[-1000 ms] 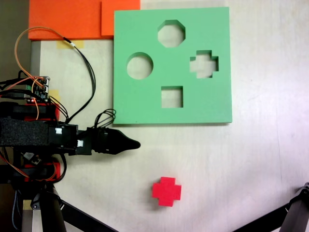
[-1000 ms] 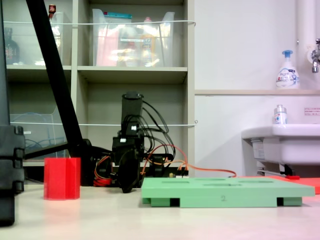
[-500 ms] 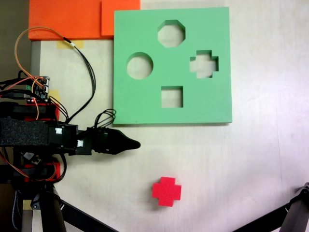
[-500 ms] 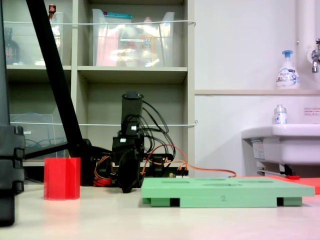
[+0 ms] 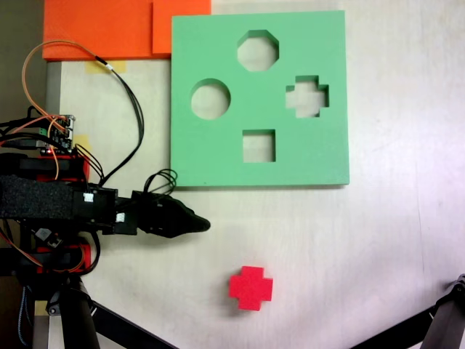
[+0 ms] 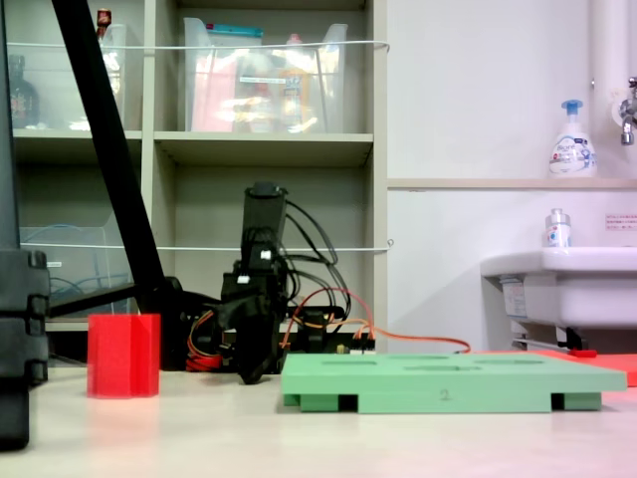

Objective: Put the cross columnar block into the corresponding hole

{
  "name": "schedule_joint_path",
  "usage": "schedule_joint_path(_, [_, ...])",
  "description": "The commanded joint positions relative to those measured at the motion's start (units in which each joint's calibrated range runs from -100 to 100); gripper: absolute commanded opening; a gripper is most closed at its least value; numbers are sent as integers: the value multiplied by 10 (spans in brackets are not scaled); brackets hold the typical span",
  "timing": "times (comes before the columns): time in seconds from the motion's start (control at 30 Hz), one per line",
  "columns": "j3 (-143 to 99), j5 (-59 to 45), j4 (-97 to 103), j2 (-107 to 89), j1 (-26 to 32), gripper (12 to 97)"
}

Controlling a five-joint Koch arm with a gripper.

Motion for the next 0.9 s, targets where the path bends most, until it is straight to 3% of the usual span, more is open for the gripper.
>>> schedule_joint_path(0.0, [-7,59,-43,-4,-15,490])
schedule_joint_path(0.33, [-7,202,-91,-4,-45,468])
schedule_joint_path(0.53, [241,285,-494,-4,-49,456])
schedule_joint_path(0.87, [597,320,-890,-4,-44,430])
